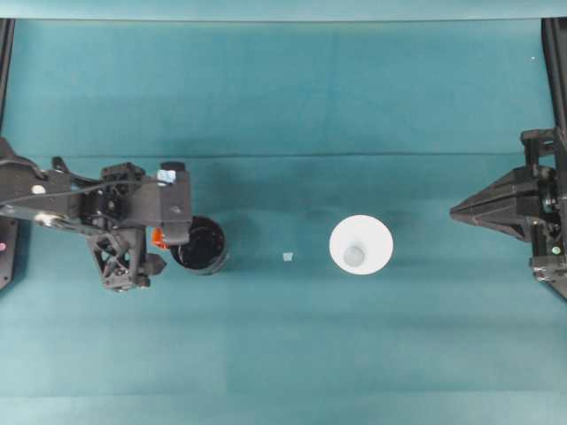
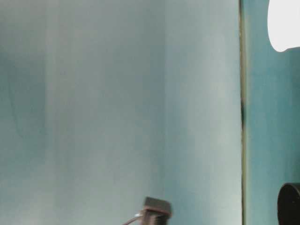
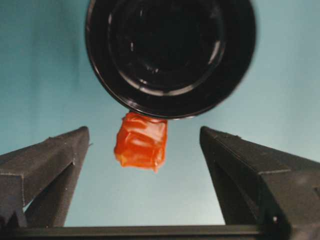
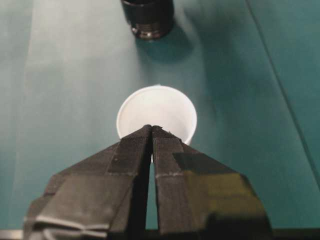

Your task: Put the paper cup into the moved red handle cup holder.

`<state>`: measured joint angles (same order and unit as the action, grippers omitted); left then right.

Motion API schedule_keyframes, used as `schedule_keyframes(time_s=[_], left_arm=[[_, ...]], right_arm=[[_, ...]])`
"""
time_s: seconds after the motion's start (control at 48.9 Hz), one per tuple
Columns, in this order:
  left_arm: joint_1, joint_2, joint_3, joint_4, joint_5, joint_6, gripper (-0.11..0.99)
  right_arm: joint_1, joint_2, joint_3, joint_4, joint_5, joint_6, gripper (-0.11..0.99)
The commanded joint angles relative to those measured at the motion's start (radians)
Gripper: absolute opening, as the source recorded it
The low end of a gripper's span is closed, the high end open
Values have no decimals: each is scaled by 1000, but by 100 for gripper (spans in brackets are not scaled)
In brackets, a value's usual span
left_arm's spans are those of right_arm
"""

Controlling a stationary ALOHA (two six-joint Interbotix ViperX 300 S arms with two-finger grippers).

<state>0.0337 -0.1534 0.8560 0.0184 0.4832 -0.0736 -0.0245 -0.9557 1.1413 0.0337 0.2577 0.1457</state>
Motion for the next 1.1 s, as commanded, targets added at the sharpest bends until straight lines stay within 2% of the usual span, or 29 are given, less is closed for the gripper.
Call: schedule_keyframes(time_s=[0.0, 0.245, 0.511, 0.736, 0.879, 1.022, 1.084], left_arm=[[9, 15, -6, 3, -15, 6, 96], [9, 28, -8, 3, -38, 32, 96], [9, 29, -9, 3, -40, 35, 92], [8, 28, -12, 3, -52, 29, 83], [6, 28, -17, 3, -52, 28, 66], [-9, 23, -18, 3, -48, 26, 31], [-12, 23, -18, 3, -44, 32, 27]], right_arm=[[-2, 8, -14, 3, -5, 6, -8], [-2, 8, -12, 3, -5, 8, -8], [-2, 8, -12, 3, -5, 6, -8], [-2, 8, -12, 3, -6, 8, -8], [-2, 8, -12, 3, -5, 8, -8], [-2, 8, -12, 3, -6, 8, -8], [-2, 8, -12, 3, -5, 8, -8]])
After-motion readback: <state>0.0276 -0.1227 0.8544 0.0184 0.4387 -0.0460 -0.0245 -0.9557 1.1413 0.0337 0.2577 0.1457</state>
